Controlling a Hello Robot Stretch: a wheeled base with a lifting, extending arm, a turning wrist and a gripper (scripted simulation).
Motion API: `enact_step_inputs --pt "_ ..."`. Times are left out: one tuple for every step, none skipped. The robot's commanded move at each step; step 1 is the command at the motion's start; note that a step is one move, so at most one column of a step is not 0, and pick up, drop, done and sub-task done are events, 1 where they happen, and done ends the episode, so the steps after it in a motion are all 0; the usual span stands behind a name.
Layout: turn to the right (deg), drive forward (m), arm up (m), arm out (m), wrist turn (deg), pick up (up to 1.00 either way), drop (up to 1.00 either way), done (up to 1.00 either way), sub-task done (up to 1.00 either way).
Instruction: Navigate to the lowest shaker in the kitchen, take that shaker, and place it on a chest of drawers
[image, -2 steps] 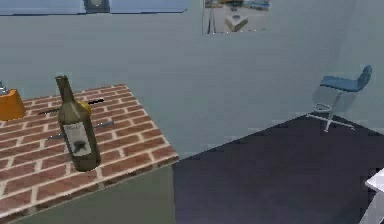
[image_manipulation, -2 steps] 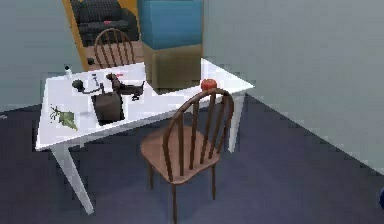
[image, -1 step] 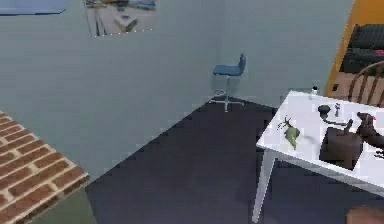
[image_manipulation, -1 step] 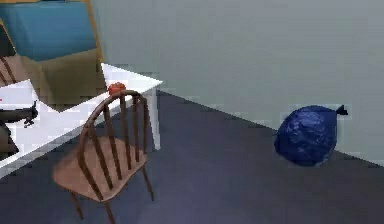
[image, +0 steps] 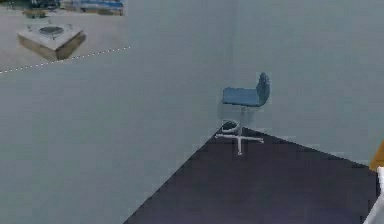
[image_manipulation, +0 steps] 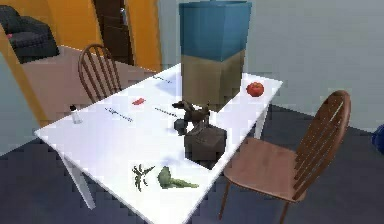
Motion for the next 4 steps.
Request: enact_step_inputs --pt "33.0 0.00 0.00 0.00 0.0 0.00 0.00 0.00 0.00" --pt "0.0 0.35 0.00 0.00 0.0 0.00 0.00 0.00 0.00" --pt "-45.0 0.00 0.00 0.00 0.0 0.00 0.00 0.00 0.00" --pt "-6.0 0.00 0.00 0.00 0.0 0.00 0.00 0.00 0.00"
